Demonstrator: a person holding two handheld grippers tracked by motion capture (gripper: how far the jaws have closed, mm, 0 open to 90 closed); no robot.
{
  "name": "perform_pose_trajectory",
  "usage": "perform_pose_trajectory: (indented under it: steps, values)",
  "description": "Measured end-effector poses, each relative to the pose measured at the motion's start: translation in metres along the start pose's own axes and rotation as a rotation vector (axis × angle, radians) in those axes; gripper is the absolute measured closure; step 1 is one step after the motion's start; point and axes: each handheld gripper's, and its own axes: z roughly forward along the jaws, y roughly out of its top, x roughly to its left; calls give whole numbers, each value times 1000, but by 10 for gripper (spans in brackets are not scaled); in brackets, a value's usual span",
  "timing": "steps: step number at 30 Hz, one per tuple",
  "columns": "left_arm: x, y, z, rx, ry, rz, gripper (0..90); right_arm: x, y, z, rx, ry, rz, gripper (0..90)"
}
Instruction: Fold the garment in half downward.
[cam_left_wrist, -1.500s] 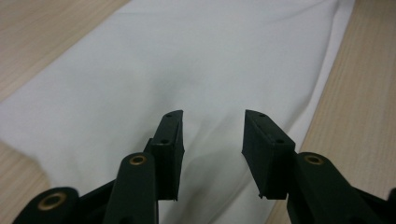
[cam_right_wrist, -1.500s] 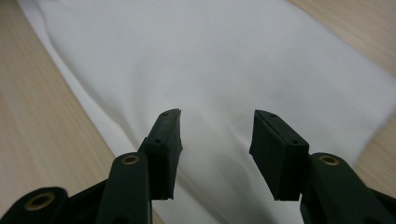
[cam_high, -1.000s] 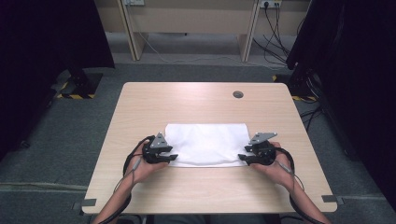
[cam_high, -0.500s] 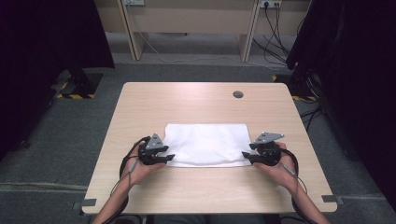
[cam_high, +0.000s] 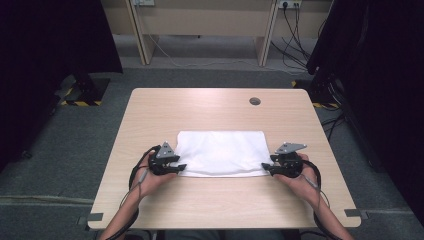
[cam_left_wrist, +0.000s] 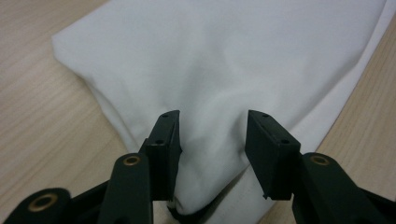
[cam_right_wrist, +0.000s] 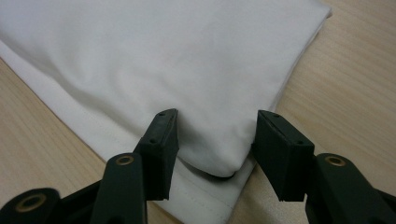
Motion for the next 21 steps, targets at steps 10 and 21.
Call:
perform_pose_trajectory:
  steps: [10,21]
  values:
    - [4,7,-8,-78,42,-75,247,-3,0,-10,-43,-1,54,333]
    - [4,11,-13,-96,44,-79,193,-14,-9,-28,-78,-27,107,313]
